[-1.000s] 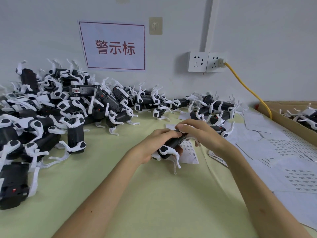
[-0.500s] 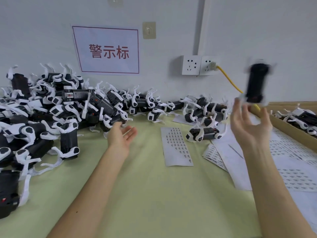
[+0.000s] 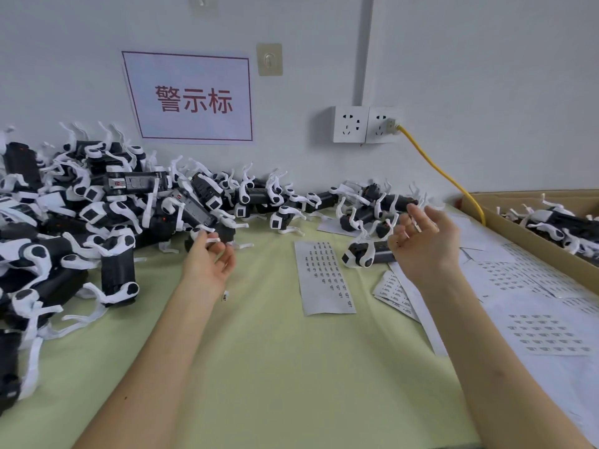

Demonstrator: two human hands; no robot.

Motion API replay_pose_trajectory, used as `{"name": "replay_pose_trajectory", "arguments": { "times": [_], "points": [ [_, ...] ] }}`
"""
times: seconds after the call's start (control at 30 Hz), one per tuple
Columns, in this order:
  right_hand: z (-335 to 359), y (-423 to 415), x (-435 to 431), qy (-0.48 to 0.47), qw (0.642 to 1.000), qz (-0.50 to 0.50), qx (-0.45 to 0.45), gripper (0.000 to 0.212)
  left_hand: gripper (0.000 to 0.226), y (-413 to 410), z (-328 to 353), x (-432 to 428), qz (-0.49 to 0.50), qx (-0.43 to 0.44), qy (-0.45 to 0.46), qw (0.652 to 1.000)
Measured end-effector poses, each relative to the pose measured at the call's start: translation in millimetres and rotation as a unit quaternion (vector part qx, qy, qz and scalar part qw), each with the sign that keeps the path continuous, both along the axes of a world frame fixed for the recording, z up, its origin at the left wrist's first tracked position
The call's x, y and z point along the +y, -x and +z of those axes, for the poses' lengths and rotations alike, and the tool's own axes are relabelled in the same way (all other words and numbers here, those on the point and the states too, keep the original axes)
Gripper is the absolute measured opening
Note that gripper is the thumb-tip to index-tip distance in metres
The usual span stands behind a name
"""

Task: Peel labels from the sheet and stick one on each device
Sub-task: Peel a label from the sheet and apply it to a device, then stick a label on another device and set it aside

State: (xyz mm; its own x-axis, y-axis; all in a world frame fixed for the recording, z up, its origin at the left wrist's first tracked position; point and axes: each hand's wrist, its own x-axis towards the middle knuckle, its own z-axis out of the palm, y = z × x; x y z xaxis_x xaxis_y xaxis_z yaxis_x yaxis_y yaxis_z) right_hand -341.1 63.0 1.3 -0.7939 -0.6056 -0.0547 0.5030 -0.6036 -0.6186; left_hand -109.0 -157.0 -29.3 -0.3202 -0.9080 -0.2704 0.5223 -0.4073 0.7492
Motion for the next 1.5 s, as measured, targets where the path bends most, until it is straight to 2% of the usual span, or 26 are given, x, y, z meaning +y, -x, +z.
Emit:
{"name": "replay_pose_trajectory", "arguments": {
  "times": [0.13,0.23,0.33,0.43,0.5,0.6,0.63,0.67,0.73,0.83,0.9,0.97,1.1,1.23,1.4,1.5],
  "points": [
    [0.5,-17.0,-12.2,-0.075,0.993,0.047,0.082,0.021,0.029,17.0,6.6,30.0,-0.068,-0.027,0.101,0.992],
    [-1.0,-31.3,-20.5,-0.157,0.97,0.085,0.165,0.019,0.026,26.0,7.4,51.4,-0.08,-0.099,0.235,0.964],
    [-5.8,-46.0,-26.6,-0.225,0.93,0.152,0.249,0.024,0.026,27.1,7.4,63.6,-0.074,-0.178,0.415,0.889],
    [-14.0,-57.1,-33.1,-0.267,0.903,0.203,0.268,0.037,0.025,28.0,4.9,70.0,-0.07,-0.206,0.514,0.83],
    [-16.7,-61.1,-36.4,-0.257,0.907,0.224,0.248,0.045,0.021,30.1,0.0,72.5,-0.068,-0.253,0.602,0.754],
    [-16.8,-62.3,-37.2,-0.222,0.92,0.231,0.225,0.045,0.014,34.4,-7.5,76.3,-0.045,-0.306,0.731,0.608],
    [-15.9,-62.1,-36.8,-0.206,0.928,0.227,0.212,0.044,0.012,36.2,-9.5,78.5,-0.043,-0.313,0.757,0.572],
    [-14.8,-61.1,-36.1,-0.19,0.935,0.221,0.201,0.042,0.012,38.5,-11.4,81.3,-0.052,-0.322,0.77,0.548],
    [-12.1,-58.9,-34.1,-0.162,0.943,0.214,0.195,0.041,0.023,44.1,-16.7,87.6,-0.088,-0.353,0.765,0.531],
    [-10.7,-56.4,-31.7,-0.16,0.936,0.213,0.23,0.052,0.048,48.4,-23.8,91.7,-0.109,-0.416,0.763,0.483],
    [-10.6,-56.3,-31.3,-0.159,0.933,0.207,0.247,0.053,0.057,47.9,-24.7,90.1,-0.118,-0.439,0.767,0.452],
    [-10.6,-56.0,-32.0,-0.146,0.936,0.202,0.25,0.048,0.064,47.3,-24.9,88.0,-0.135,-0.441,0.765,0.449],
    [-11.9,-54.2,-33.6,-0.136,0.94,0.173,0.259,0.041,0.071,47.8,-23.9,86.8,-0.183,-0.428,0.744,0.48],
    [-13.5,-56.6,-34.4,-0.131,0.929,0.171,0.302,0.044,0.061,43.8,-20.3,80.7,-0.146,-0.414,0.739,0.511],
    [-13.9,-58.1,-35.2,-0.176,0.924,0.18,0.287,0.034,0.05,40.1,-20.9,72.4,-0.088,-0.487,0.729,0.473],
    [-14.7,-62.1,-34.9,-0.192,0.918,0.208,0.278,0.041,0.043,37.1,-16.7,71.8,-0.049,-0.492,0.739,0.457]
  ]
}}
